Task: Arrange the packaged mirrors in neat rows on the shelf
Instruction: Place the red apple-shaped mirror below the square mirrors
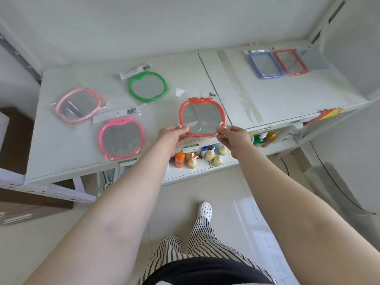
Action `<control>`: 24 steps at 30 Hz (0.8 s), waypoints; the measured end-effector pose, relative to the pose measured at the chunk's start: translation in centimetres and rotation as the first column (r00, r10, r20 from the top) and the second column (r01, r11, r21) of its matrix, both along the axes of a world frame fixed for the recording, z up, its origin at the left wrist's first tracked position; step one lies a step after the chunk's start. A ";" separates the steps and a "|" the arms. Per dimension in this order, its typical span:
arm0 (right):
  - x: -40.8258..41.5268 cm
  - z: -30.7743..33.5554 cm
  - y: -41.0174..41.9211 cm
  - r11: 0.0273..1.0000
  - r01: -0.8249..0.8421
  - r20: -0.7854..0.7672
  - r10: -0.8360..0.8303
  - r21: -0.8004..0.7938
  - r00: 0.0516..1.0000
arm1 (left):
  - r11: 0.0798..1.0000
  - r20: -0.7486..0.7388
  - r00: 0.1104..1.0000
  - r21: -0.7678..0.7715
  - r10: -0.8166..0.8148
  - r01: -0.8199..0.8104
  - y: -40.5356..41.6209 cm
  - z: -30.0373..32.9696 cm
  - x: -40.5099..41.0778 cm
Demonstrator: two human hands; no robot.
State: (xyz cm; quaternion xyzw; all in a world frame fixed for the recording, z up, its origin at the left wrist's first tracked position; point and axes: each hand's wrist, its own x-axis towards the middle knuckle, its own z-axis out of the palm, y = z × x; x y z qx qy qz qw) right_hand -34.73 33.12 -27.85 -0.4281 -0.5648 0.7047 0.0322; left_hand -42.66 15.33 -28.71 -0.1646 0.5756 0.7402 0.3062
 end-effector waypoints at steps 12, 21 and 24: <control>13.1 1.1 7.7 0.971 0.240 -0.016 -0.240 0.003 0.971 | 0.979 -0.037 0.978 -0.014 -0.203 0.203 10.2 1.5 9.7; 24.7 0.4 20.3 0.946 0.323 -0.024 -0.323 0.003 0.946 | 0.959 0.001 0.959 0.001 -0.285 0.285 24.4 0.7 19.7; 27.5 0.1 24.7 0.950 0.313 -0.052 -0.313 -0.016 0.948 | 0.958 0.003 0.958 -0.002 -0.287 0.287 28.5 0.1 22.4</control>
